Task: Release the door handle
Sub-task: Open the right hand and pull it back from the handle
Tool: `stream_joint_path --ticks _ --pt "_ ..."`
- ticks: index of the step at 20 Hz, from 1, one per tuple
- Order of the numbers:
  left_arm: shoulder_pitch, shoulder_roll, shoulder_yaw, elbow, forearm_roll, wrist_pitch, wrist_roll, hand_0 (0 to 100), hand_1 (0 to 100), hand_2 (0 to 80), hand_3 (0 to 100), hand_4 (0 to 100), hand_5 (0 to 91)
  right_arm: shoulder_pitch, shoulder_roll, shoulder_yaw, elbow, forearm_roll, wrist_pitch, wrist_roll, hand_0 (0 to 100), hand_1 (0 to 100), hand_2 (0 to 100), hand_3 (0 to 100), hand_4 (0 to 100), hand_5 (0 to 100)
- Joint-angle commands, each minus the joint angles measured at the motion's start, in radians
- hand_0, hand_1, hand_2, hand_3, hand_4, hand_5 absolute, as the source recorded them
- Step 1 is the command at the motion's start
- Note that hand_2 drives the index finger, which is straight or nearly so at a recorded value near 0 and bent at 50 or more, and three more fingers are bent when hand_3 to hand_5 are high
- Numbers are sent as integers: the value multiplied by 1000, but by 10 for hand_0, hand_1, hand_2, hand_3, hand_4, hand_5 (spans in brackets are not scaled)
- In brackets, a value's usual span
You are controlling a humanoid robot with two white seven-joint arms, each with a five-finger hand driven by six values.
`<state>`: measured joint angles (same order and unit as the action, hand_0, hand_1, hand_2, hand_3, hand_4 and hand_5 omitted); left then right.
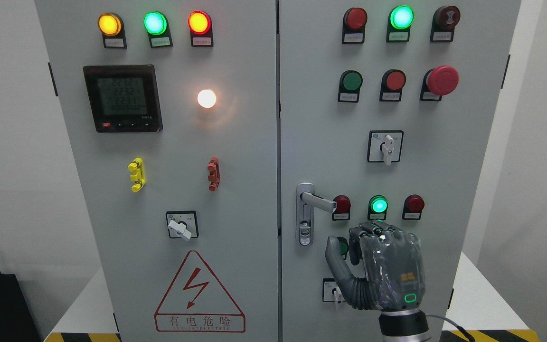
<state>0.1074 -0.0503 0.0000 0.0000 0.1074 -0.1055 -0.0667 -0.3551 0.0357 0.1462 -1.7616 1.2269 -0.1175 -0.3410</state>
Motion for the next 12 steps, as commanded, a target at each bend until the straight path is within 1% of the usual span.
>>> stream_joint_path --ticks 1,2,3,4,6,9,12 --pt "0 1 -14 20 0 0 -1 120 389 0 0 0 0 47 -140 -97 -32 -121 -34 -9 618 207 169 228 126 68" --pt "0 0 -14 20 0 0 -1 120 389 0 0 0 0 48 -154 -105 -32 -142 -36 -4 630 187 106 131 59 0" --pt "0 1 -14 20 0 0 -1 120 389 0 0 0 0 48 -164 -108 -30 -158 -37 -1 640 163 29 46 0 0" --pt "0 1 -14 20 0 0 -1 120 389 0 0 0 0 48 -175 -108 -30 -170 -39 2 645 139 0 0 0 0" --pt "0 0 -14 20 0 0 -1 120 389 0 0 0 0 48 -198 -109 -32 -196 -51 5 647 98 0 0 0 0" --pt "0 0 -14 20 0 0 -1 120 389 0 0 0 0 51 -201 -125 -39 -202 -57 4 610 99 0 0 0 0" --pt "0 0 -14 20 0 0 -1 120 389 0 0 0 0 51 -204 -126 -48 -202 -77 4 589 108 0 0 0 0"
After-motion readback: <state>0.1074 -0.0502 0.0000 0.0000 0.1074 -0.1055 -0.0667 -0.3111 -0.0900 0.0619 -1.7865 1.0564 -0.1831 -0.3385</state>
